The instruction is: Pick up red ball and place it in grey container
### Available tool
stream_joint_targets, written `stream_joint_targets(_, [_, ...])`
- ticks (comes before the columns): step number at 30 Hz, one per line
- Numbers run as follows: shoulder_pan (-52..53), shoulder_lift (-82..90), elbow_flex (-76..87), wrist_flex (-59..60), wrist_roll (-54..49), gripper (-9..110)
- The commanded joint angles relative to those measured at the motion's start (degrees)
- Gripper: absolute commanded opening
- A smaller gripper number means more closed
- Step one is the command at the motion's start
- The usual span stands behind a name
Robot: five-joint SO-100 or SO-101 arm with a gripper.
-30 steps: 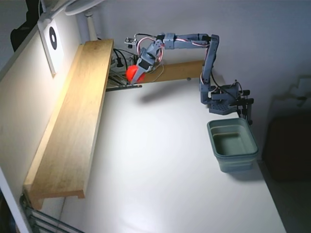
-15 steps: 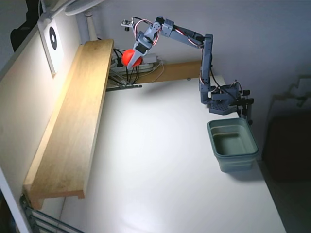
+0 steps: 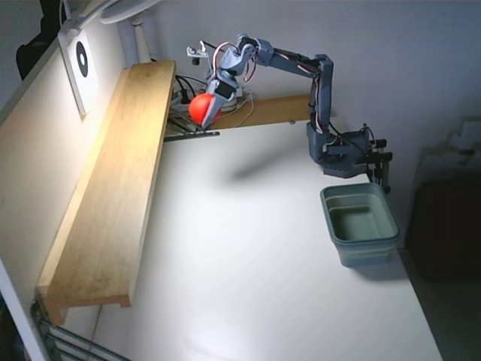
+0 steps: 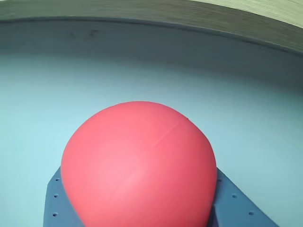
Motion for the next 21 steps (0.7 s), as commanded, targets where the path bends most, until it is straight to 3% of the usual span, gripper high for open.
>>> stream_joint_targets(1, [-5.3, 0.9, -2.5, 1.2, 0.1, 23])
stream_joint_targets(21, [-39.4, 0.9, -2.5, 1.2, 0.1, 23])
